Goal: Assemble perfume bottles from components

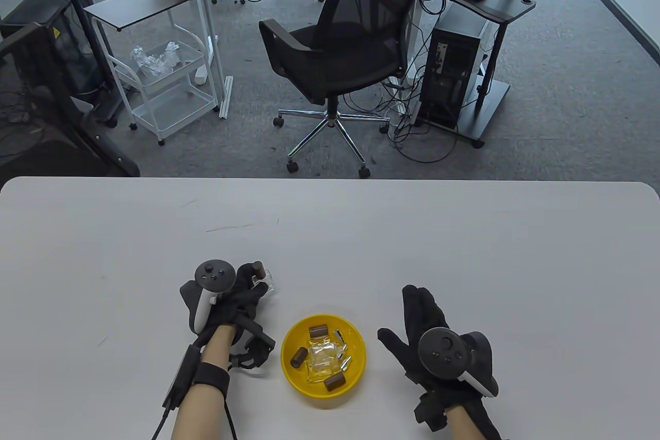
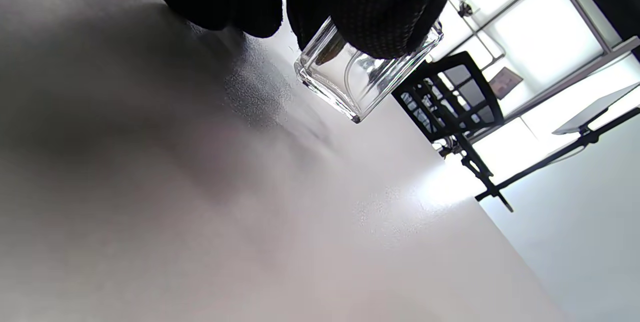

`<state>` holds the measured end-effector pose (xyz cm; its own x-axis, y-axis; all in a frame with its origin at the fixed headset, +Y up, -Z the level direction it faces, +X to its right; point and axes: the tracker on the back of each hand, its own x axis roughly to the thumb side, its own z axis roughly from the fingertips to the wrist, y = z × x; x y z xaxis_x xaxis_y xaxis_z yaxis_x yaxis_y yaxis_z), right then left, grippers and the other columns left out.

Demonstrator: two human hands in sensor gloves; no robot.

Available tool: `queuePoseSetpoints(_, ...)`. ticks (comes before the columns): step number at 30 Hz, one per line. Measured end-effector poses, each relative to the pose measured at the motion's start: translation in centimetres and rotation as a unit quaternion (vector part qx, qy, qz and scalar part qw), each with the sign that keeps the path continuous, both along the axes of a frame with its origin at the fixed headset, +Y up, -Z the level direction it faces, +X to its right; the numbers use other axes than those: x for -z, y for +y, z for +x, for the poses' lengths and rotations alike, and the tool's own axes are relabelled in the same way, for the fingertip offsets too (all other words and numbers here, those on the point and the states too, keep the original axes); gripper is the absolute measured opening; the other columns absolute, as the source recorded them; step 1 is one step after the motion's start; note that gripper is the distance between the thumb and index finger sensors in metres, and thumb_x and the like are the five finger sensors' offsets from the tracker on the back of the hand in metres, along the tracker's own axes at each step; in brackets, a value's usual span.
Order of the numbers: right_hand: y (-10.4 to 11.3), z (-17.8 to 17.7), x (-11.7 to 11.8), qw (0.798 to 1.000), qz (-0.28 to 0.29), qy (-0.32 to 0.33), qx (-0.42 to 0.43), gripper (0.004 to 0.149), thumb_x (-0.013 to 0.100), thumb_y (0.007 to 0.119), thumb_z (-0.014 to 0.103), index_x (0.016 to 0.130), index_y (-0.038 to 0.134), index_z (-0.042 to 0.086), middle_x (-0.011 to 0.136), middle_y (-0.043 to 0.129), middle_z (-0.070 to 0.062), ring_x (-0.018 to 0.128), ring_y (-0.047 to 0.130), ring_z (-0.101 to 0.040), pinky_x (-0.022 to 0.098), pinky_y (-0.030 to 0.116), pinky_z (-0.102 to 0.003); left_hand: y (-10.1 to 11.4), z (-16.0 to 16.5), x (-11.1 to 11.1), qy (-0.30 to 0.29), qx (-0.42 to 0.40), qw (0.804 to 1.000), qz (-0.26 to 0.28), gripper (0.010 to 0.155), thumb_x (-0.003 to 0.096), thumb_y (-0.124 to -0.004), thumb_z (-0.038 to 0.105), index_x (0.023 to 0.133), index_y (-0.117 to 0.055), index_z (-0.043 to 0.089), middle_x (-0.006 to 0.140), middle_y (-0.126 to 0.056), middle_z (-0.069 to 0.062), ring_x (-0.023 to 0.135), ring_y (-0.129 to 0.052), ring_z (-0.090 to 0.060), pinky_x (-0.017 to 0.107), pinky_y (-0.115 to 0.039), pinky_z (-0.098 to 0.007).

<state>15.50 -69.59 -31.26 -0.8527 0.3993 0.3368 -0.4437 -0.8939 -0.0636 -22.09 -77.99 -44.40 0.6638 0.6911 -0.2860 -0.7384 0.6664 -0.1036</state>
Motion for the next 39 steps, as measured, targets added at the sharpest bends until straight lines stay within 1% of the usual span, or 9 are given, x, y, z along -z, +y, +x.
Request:
queuePoseSetpoints(3,-0.1,0.0,0.0,1.000,-0.001,0.000,-0.004,0.083,0.062,0.066,0.050,0.113,0.026,-0.002,0.112,0.035,-0.037,0.095,0.052,-0.063,0.066,0.055,-0.066,-0.1,0.5,0.5,-0.004,0.010,1.000,-0.002,0.055,0.0550,-0.072,0.037,0.106,-0.049,0.038,0.111,-0.064,0.004,0.107,-0.054,-0.026,0.079,-0.053,-0.045)
queuePoseSetpoints(7,-0.1,0.1,0.0,1.000,0.001,-0.002,-0.001,0.082,0.062,0.065,0.050,0.113,0.026,-0.002,0.112,0.035,-0.036,0.094,0.052,-0.063,0.066,0.055,-0.066,-0.3,0.9,0.8,-0.014,0.035,0.999,0.000,0.055,0.0549,-0.072,0.037,0.105,-0.049,0.038,0.110,-0.064,0.004,0.107,-0.053,-0.024,0.079,-0.052,-0.044)
queuePoseSetpoints(9,-0.1,0.2,0.0,1.000,0.001,-0.004,-0.001,0.082,0.062,0.065,0.050,0.113,0.026,-0.002,0.112,0.035,-0.037,0.094,0.053,-0.062,0.066,0.055,-0.066,-0.6,1.0,0.8,-0.020,0.042,0.999,-0.002,0.055,0.0547,-0.072,0.037,0.105,-0.049,0.037,0.110,-0.064,0.004,0.107,-0.051,-0.021,0.079,-0.050,-0.043)
queuePoseSetpoints(16,-0.2,0.1,0.0,1.000,0.000,-0.002,-0.006,0.082,0.062,0.065,0.050,0.112,0.026,-0.002,0.112,0.036,-0.036,0.094,0.053,-0.062,0.066,0.056,-0.066,-0.7,1.1,0.6,-0.029,0.051,0.998,0.000,0.056,0.0552,-0.072,0.037,0.105,-0.047,0.039,0.111,-0.062,0.006,0.108,-0.049,-0.021,0.080,-0.048,-0.042)
queuePoseSetpoints(23,-0.2,-0.1,0.0,1.000,-0.001,0.002,-0.007,0.082,0.062,0.065,0.050,0.113,0.025,-0.002,0.113,0.036,-0.036,0.094,0.053,-0.062,0.066,0.056,-0.066,-0.6,0.8,0.1,-0.038,0.053,0.998,0.004,0.065,0.0535,-0.076,0.038,0.109,-0.041,0.039,0.114,-0.055,0.005,0.108,-0.047,-0.025,0.080,-0.047,-0.044)
queuePoseSetpoints(27,-0.2,-0.1,0.0,1.000,-0.001,0.003,-0.003,0.082,0.062,0.065,0.050,0.113,0.025,-0.002,0.112,0.036,-0.036,0.094,0.053,-0.062,0.066,0.055,-0.066,-0.3,0.6,-0.7,-0.041,0.065,0.997,0.010,0.071,0.0527,-0.077,0.039,0.111,-0.036,0.034,0.116,-0.050,0.002,0.107,-0.048,-0.032,0.079,-0.050,-0.048)
queuePoseSetpoints(30,-0.3,-0.2,0.0,1.000,-0.002,0.007,0.000,0.082,0.062,0.065,0.050,0.113,0.026,-0.002,0.112,0.036,-0.036,0.094,0.053,-0.062,0.066,0.056,-0.066,0.4,0.3,-1.8,-0.038,0.084,0.995,0.033,0.070,0.0527,-0.076,0.039,0.111,-0.039,0.030,0.115,-0.052,-0.003,0.106,-0.054,-0.034,0.076,-0.056,-0.049)
queuePoseSetpoints(36,-0.4,-0.5,-0.1,1.000,-0.006,0.014,-0.001,0.082,0.063,0.064,0.050,0.113,0.025,-0.001,0.113,0.036,-0.036,0.095,0.053,-0.062,0.066,0.055,-0.066,2.4,-0.2,-4.2,-0.045,0.083,0.994,0.062,0.071,0.0529,-0.075,0.040,0.113,-0.040,0.027,0.115,-0.053,-0.007,0.105,-0.055,-0.036,0.075,-0.059,-0.049)
queuePoseSetpoints(39,-0.6,-0.6,0.0,1.000,-0.008,0.017,0.011,0.082,0.062,0.065,0.050,0.113,0.026,-0.001,0.112,0.036,-0.036,0.094,0.053,-0.063,0.066,0.055,-0.066,3.5,-0.2,-5.6,-0.054,0.082,0.992,0.080,0.069,0.0531,-0.075,0.040,0.113,-0.042,0.026,0.115,-0.055,-0.007,0.104,-0.058,-0.036,0.074,-0.060,-0.049)
